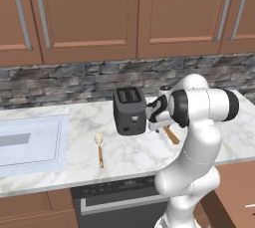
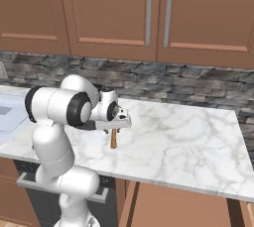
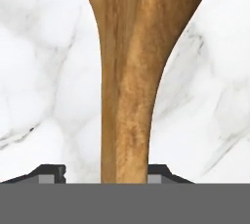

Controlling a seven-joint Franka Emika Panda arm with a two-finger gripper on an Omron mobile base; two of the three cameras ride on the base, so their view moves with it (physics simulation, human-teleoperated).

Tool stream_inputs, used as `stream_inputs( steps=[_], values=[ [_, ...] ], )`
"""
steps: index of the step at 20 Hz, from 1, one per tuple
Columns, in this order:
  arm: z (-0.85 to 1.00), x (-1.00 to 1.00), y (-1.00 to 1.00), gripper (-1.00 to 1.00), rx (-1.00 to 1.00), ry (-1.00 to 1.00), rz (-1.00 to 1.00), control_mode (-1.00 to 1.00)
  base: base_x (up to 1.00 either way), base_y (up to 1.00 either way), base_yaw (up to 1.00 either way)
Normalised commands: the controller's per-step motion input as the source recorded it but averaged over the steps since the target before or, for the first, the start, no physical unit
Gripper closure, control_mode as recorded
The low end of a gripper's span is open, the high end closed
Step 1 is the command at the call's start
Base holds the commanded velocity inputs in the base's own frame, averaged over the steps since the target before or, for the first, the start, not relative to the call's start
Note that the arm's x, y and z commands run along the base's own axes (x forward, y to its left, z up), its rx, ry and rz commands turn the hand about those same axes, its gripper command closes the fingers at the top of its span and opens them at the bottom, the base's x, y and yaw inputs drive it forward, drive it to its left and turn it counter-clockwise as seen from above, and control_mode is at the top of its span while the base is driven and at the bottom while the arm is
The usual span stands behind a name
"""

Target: Organize the utensils by type. Pick up the wooden spoons from the counter and place them in the open cabinet. Then pick up the metallic utensils from the counter and place them in the open drawer.

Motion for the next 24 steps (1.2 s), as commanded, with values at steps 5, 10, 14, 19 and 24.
stream_inputs(
  steps=[5, 10, 14, 19, 24],
  values=[
    [-0.28, -0.34, -0.32, 1.0, 0.0, -0.04, -0.01, -1.0, 0.0, 0.0, 0.0],
    [0.04, -0.29, -0.29, 1.0, 0.0, -0.04, -0.01, -1.0, 0.0, 0.0, 0.0],
    [0.37, -0.25, -0.25, 1.0, 0.0, 0.0, 0.0, -1.0, 0.0, 0.0, 0.0],
    [0.63, -0.13, -0.09, 1.0, 0.0, 0.0, 0.0, -1.0, 0.0, 0.0, 0.0],
    [0.56, -0.26, 0.0, 1.0, 0.0, 0.0, 0.0, -1.0, 0.0, 0.0, 0.0]
  ],
)
